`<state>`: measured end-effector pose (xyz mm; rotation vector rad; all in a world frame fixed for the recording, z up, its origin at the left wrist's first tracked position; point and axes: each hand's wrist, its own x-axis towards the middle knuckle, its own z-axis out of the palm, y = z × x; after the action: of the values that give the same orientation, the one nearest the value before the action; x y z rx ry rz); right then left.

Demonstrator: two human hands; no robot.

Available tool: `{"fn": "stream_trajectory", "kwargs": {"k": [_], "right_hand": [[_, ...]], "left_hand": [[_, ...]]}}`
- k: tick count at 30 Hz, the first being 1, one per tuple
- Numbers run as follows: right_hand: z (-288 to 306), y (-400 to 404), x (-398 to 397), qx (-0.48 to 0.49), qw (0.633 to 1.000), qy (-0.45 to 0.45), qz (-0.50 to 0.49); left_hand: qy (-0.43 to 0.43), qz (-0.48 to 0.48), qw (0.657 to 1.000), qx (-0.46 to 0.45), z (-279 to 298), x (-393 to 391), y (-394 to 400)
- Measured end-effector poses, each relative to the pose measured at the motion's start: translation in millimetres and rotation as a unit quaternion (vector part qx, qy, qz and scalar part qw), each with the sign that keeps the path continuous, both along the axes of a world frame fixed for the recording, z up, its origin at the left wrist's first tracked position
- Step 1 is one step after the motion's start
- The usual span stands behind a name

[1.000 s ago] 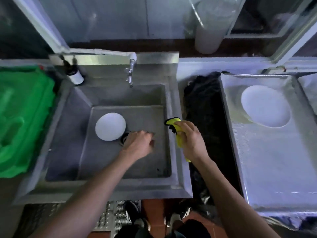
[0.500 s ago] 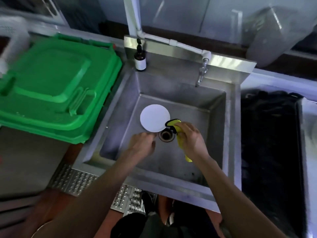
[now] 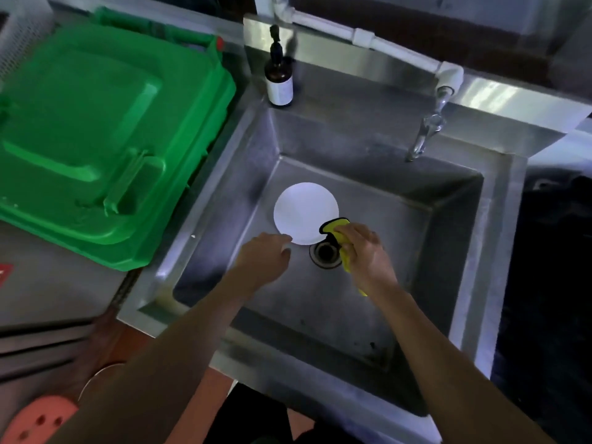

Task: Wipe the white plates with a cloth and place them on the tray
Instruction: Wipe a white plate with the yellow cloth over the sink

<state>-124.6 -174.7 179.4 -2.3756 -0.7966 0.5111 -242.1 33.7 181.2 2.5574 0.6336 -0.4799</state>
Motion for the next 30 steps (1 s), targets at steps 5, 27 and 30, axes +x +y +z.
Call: {"fn": "stream_trajectory", "kwargs": {"k": [5,27,30], "right_hand": [[-37.8,20.0,30.8,0.015,0.999,0.036,-0.012],[-143.0,109.4,81.8,0.026,0.998,0.020,-0.054],[-150.2,110.2,77.2,0.025,0.998,0.011,-0.058]], "left_hand": [[0.040,0.033,0.998,-0.030,-45.4,22.3,30.1],[-0.055,0.198,0.975,-0.088,-196.0,114.3,110.0],[-0.078,0.234,0.964,-0.102,-209.6,114.8,107.2]]}}
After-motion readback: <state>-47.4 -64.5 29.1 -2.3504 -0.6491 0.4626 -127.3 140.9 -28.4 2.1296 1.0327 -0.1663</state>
